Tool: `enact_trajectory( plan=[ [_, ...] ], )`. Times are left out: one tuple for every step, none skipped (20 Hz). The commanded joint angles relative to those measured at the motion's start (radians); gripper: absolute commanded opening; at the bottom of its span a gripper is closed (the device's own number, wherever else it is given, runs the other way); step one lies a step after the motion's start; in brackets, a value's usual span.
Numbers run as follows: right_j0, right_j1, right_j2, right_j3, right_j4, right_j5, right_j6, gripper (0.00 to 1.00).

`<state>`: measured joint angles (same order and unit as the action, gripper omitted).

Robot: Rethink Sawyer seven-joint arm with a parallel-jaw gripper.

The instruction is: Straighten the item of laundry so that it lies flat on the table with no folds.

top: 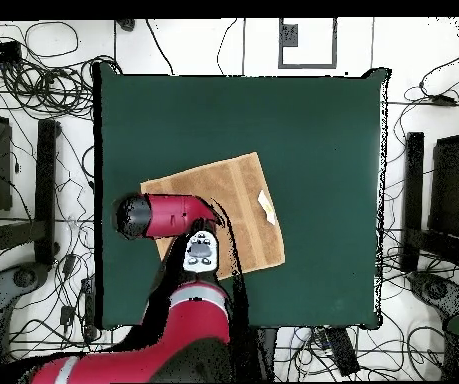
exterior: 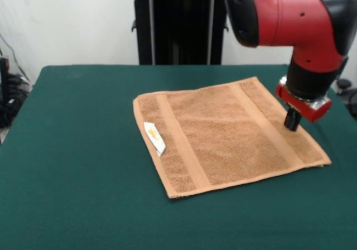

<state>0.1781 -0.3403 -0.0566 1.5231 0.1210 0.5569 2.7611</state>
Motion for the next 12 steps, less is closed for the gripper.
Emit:
enact_trajectory(
  plan=[
    [0.103,0.081,-0.014,-0.128,0.037,-0.056,0.187,0.0],
    [0.108,0.083,-0.023,-0.132,0.036,-0.054,0.182,0.0],
    [0.108,0.085,-0.025,-0.135,0.039,-0.053,0.175,0.0],
    [0.108,0.086,-0.024,-0.137,0.042,-0.052,0.167,0.0],
    [0.107,0.089,-0.024,-0.143,0.045,-0.052,0.159,0.0],
    [0.103,0.091,-0.017,-0.142,0.048,-0.058,0.148,0.0],
    [0.094,0.094,-0.007,-0.141,0.047,-0.068,0.131,0.0],
    [0.09,0.095,-0.002,-0.138,0.05,-0.074,0.124,0.0],
    [0.084,0.096,0.005,-0.132,0.053,-0.083,0.122,0.0],
    [0.081,0.096,0.008,-0.128,0.056,-0.087,0.122,0.0],
    [0.079,0.096,0.009,-0.127,0.055,-0.089,0.12,0.0],
    [0.077,0.095,0.011,-0.124,0.056,-0.091,0.119,0.0]
  ],
)
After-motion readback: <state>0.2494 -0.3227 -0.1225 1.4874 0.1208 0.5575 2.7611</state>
